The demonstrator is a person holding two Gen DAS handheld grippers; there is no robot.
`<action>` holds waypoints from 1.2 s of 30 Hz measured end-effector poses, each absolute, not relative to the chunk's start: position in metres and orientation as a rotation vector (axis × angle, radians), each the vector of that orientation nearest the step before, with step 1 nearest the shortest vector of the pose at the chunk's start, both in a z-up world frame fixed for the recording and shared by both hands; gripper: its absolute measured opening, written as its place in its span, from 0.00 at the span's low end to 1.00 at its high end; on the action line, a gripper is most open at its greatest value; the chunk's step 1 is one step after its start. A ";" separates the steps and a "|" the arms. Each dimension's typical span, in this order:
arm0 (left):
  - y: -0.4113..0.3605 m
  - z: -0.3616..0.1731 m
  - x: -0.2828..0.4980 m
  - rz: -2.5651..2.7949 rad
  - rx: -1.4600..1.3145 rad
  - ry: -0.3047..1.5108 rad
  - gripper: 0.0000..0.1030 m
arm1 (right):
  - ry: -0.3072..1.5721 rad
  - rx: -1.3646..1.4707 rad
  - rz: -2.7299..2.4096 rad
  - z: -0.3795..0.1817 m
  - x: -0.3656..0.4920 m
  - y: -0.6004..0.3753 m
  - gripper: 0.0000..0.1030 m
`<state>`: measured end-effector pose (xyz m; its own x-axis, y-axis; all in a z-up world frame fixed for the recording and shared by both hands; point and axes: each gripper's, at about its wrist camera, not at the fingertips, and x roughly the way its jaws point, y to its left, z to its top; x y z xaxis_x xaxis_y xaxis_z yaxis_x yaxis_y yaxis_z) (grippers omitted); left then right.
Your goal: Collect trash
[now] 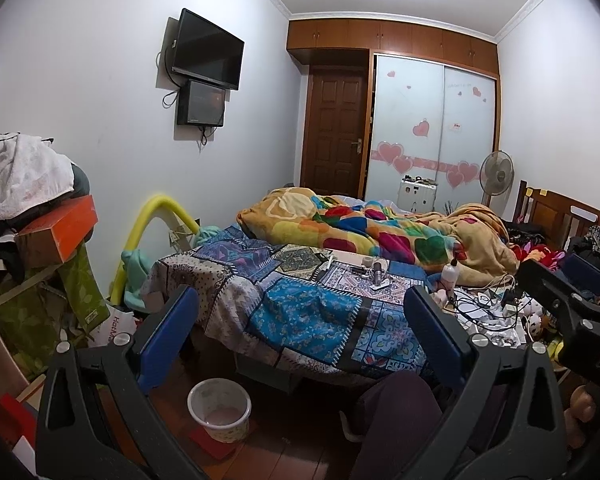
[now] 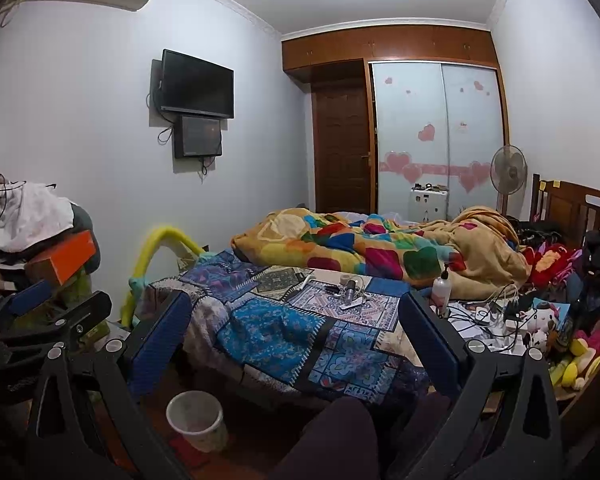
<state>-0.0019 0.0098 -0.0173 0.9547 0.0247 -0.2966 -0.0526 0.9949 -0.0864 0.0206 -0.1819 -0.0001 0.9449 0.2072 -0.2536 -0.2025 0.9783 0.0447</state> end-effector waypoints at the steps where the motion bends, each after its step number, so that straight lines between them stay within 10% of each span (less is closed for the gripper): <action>1: 0.010 -0.018 -0.003 0.040 -0.094 0.300 1.00 | 0.259 0.018 0.208 -0.001 0.020 -0.181 1.00; 36: 0.006 -0.015 0.005 0.034 -0.093 0.305 1.00 | 0.263 0.025 0.207 0.001 0.021 -0.177 1.00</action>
<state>0.0052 0.0056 -0.0153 0.9532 0.0195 -0.3016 -0.0476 0.9952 -0.0860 0.0209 -0.1770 0.0008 0.9446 0.2063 -0.2555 -0.1998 0.9785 0.0512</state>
